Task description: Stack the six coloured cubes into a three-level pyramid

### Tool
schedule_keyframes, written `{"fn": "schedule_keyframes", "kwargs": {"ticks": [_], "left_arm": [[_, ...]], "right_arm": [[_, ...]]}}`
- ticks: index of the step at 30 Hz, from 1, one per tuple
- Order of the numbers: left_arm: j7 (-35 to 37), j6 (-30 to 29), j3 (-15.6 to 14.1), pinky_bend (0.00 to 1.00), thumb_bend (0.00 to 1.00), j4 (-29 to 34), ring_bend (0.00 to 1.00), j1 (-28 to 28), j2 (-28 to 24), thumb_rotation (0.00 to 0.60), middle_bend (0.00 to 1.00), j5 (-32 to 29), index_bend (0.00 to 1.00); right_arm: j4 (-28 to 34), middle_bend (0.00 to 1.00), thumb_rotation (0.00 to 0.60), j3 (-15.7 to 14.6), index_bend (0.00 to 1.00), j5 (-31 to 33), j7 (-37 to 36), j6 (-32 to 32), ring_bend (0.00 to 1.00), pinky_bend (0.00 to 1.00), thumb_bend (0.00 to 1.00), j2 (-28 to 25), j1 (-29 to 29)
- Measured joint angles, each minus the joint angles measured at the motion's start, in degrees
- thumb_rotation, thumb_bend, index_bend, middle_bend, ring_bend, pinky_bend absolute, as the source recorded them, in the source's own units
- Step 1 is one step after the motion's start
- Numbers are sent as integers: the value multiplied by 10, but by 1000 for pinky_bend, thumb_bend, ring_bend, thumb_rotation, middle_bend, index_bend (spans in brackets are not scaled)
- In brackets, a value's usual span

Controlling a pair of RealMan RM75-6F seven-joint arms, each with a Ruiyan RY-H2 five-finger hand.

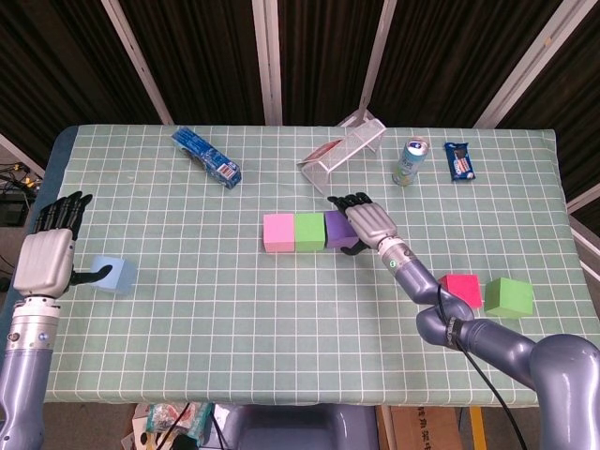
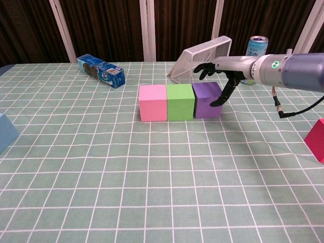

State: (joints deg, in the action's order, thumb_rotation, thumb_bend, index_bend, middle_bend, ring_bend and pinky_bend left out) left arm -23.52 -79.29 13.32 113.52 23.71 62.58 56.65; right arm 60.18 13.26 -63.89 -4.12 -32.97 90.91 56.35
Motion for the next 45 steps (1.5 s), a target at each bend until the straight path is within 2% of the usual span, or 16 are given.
{"fn": "schedule_keyframes", "kwargs": {"ticks": [6, 13, 19, 29, 38, 45], "left_arm": [[2, -1, 0, 50, 82, 1, 0, -1, -2, 600, 26, 2, 0], [3, 0, -1, 50, 82, 1, 0, -1, -3, 600, 26, 3, 0], [3, 1, -1, 50, 82, 1, 0, -1, -2, 600, 26, 2, 0], [3, 1, -1, 50, 82, 1, 0, -1, -3, 600, 26, 3, 0], [3, 1, -1, 50, 82, 0, 0, -1, -2, 600, 26, 2, 0], [2, 1, -1, 49, 82, -1, 0, -1, -2, 600, 26, 1, 0]], "right_arm": [[3, 161, 600, 0, 43, 3, 7, 1, 96, 0, 262, 1, 1], [6, 161, 600, 0, 162, 11, 17, 0, 96, 0, 262, 2, 2], [9, 161, 600, 0, 182, 16, 23, 0, 96, 0, 261, 2, 1], [9, 161, 600, 1, 183, 21, 29, -2, 96, 0, 263, 4, 2], [7, 161, 600, 6, 76, 21, 31, -4, 96, 0, 261, 5, 6], [-5, 161, 600, 5, 46, 30, 42, 6, 80, 0, 262, 8, 12]]}}
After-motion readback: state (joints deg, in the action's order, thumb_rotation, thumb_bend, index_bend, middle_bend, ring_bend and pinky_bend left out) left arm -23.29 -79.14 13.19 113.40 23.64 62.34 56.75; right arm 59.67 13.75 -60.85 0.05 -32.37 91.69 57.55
